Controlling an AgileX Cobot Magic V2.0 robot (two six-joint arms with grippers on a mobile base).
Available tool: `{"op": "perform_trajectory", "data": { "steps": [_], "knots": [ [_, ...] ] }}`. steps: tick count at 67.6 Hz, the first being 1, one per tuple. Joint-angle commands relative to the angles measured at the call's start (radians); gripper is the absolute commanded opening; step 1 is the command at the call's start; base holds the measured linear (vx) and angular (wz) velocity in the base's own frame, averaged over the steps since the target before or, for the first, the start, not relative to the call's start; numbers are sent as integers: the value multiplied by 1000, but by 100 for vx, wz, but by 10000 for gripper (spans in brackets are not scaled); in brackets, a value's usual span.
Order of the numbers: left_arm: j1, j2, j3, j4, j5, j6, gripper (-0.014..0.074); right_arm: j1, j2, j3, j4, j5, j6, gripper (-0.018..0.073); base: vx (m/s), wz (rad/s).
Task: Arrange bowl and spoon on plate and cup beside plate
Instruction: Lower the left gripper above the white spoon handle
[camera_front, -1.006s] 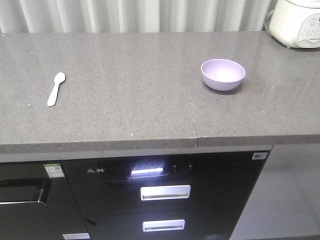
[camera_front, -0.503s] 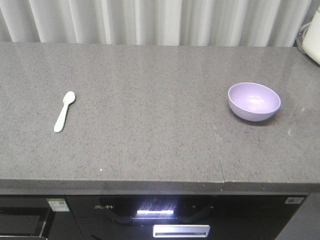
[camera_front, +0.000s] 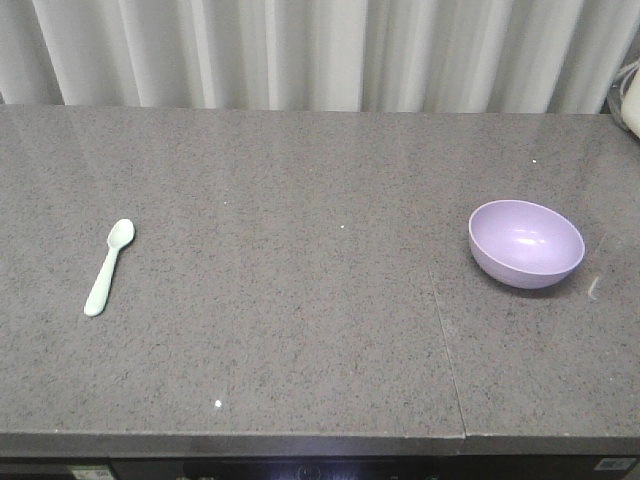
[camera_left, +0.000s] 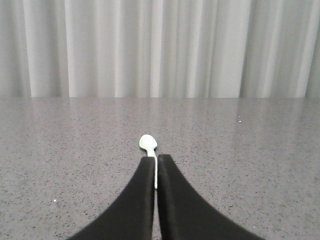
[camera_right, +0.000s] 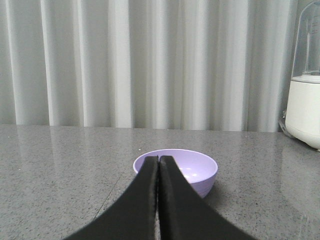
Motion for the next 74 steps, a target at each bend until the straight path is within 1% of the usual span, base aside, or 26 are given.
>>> {"op": "perform_trajectory", "data": {
  "steps": [1,74],
  "knots": [
    [-6,-14,-17,-9,-77,-1,-6,-7,-4,8,-3,-73,-3,-11,10,-4],
    [-6,-14,-17,-9,-77,-1,-6,-7,-4,8,-3,-73,-3,-11,2,-1]
  ]
}}
